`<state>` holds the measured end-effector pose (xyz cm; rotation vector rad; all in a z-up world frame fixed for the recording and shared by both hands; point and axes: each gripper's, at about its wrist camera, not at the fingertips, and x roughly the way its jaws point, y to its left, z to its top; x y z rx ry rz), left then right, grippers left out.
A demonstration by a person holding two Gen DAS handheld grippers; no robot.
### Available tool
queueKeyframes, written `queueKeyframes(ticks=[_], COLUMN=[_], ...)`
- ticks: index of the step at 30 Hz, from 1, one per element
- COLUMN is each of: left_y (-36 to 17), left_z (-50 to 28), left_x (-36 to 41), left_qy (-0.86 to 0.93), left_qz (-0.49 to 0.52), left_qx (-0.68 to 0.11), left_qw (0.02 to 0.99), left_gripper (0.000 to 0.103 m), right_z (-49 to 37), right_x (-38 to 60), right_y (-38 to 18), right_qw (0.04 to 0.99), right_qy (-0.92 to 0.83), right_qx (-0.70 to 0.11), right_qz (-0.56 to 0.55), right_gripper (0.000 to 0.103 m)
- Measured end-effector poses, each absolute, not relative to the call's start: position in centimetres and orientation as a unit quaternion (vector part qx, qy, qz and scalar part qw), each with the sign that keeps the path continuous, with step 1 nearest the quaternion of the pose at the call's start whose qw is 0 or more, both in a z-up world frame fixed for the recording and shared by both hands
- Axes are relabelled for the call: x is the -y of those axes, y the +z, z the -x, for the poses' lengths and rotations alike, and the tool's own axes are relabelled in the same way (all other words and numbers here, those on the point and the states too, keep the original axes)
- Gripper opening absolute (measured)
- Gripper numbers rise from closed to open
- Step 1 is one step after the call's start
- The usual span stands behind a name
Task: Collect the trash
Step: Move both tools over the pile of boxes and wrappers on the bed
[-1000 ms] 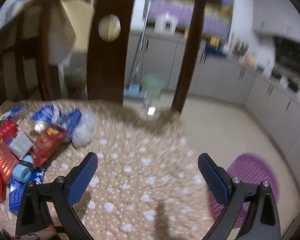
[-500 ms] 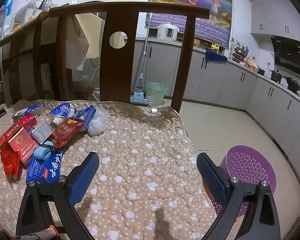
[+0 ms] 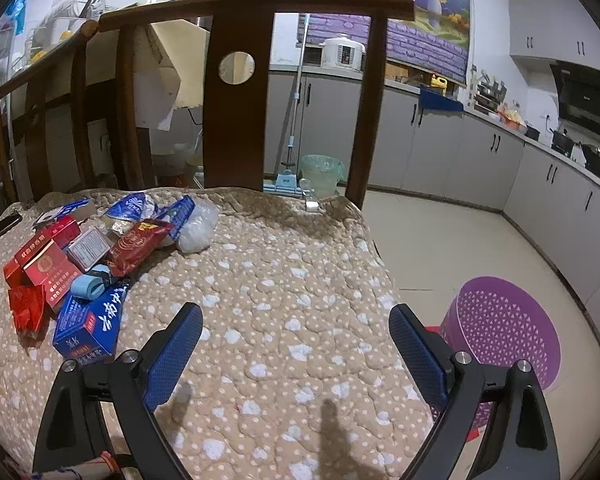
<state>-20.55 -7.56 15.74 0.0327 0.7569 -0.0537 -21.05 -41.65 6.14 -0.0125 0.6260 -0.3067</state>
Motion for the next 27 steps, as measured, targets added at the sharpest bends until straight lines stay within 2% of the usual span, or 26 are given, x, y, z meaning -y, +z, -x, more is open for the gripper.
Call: queueKeyframes(ticks=[13,27], left_y=[14.1,12.8], left_z=[19.2,19.2], left_x=[8.0,8.8], left_qy=[-0.029,-0.035], left_qz=[-0.025,-0.06], left_qx=[-0.384,-0.4], left_qw=[0.922,0.914], left_gripper=[0.091,0.091], right_z=[21.2,19.4], right_x=[43.7,39.9], right_y=[5.0,5.6], right_qw=[0.931,0.941], right_qy=[-0.169,-0.107], right_qx=[-0.323,-0.32], right_qz=[-0.02,-0.007], right_gripper=[0.096,0.096])
